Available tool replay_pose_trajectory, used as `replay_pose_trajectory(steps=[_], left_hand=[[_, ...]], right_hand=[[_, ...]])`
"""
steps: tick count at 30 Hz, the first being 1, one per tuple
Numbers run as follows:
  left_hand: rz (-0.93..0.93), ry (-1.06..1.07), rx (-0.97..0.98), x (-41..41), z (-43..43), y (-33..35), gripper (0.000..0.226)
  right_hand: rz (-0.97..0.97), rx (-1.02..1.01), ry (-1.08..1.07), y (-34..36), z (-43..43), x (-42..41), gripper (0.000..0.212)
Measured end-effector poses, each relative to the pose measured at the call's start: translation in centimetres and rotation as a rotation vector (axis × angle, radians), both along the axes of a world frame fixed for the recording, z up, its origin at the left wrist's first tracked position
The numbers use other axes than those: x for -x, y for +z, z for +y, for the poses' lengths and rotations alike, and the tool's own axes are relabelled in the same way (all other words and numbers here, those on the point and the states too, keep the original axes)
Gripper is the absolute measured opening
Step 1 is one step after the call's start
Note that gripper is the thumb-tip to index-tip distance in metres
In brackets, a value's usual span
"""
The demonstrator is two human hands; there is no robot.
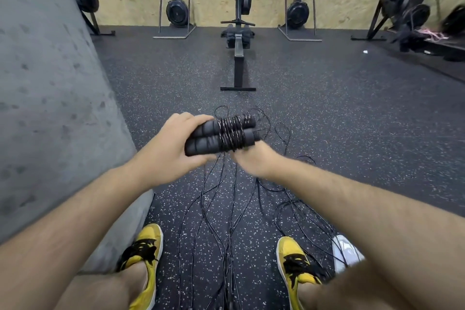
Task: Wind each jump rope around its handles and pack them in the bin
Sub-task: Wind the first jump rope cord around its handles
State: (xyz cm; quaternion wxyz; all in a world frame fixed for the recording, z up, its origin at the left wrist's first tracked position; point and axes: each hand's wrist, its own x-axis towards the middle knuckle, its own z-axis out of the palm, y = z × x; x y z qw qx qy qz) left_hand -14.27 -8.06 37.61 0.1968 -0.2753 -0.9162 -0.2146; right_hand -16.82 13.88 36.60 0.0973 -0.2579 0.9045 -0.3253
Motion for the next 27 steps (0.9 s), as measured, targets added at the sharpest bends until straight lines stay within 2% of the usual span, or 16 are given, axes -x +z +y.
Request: replay_pose_trajectory(steps=[2, 4, 9, 11, 13, 16, 18, 22, 27], left_hand=[[0.031, 0.058, -0.001, 0.6, 0.0, 0.0, 0.066], [0.048, 0.118, 0.029, 1.4, -0.3, -0.5, 0.066], [0.128, 0.288, 0.149, 3.1, -1.8, -1.5, 0.064], [0.136, 0.323, 0.191, 3.5, -2.6, -1.7, 0.063], [0.124, 0.324, 0.206, 3.6, -3.2, -2.1, 0.062], [0.093, 0.242, 0.191, 3.5, -3.4, -2.4, 0.067], [0.097, 0.175, 0.213, 3.1, -2.9, -2.4, 0.07], [0.096, 0.025, 0.231, 1.4, -1.3, -1.8, 0.067], [0.025, -0.096, 0.11, -1.4, 0.6, 0.7, 0.053]], right_hand=[[-0.055, 0.032, -0.014, -0.9, -1.6, -1.4, 0.027], [-0.095, 0.032, -0.015, -1.4, -2.8, -2.4, 0.032], [-0.068, -0.234, 0.089, 0.1, -4.0, -3.9, 0.029], [0.043, -0.271, 0.087, 2.2, -3.8, -4.6, 0.028], [0.282, -0.351, 0.058, 4.1, -3.4, -5.1, 0.026], [0.635, -0.438, 0.005, 6.2, -2.3, -4.6, 0.022], [0.74, -0.425, -0.022, 6.9, -1.6, -3.2, 0.024], [0.739, -0.369, -0.047, 6.7, 0.1, 0.5, 0.031], [0.493, -0.105, -0.064, 5.0, 1.5, 2.8, 0.021]])
